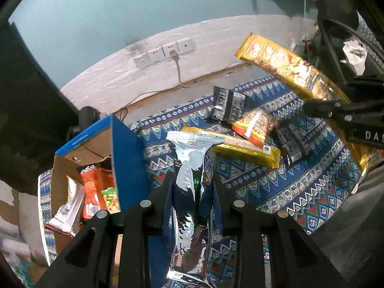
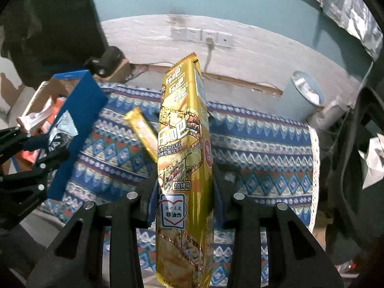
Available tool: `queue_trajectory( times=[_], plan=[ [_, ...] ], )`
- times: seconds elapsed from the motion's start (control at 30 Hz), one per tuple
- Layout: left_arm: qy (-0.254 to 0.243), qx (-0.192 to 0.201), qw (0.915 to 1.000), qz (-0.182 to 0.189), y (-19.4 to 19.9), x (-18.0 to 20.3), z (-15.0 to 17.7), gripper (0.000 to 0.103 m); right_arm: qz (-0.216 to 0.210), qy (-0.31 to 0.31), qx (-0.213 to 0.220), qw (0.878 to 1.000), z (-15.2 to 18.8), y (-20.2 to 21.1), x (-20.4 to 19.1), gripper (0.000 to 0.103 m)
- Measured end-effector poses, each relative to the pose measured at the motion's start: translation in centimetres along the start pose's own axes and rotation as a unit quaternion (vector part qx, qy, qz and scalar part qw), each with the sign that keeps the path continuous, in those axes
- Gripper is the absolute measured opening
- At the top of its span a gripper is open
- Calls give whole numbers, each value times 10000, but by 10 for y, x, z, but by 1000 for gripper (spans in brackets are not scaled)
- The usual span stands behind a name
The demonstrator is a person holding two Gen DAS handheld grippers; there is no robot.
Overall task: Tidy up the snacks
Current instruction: 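Carry the silver packet and gold bag over the box and release them inside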
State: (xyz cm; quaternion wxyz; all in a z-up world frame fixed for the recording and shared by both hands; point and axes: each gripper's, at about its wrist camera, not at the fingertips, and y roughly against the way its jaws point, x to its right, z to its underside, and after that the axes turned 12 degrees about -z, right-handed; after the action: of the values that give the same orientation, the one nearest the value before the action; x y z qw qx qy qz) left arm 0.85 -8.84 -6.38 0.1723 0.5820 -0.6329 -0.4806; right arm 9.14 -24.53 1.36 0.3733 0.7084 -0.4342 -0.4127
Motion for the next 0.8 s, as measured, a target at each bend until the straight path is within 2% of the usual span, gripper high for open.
queue_trajectory(
  times=[0.23,0.8],
  plan=[
    [130,93,9998,-82,8,-26,2,30,-209,216,55,9995,-19,-4,-33,36],
    [584,284,9963,-556,14,-96,24,30,-575,687,10,9960,-56,-33,-113,36]
  ],
)
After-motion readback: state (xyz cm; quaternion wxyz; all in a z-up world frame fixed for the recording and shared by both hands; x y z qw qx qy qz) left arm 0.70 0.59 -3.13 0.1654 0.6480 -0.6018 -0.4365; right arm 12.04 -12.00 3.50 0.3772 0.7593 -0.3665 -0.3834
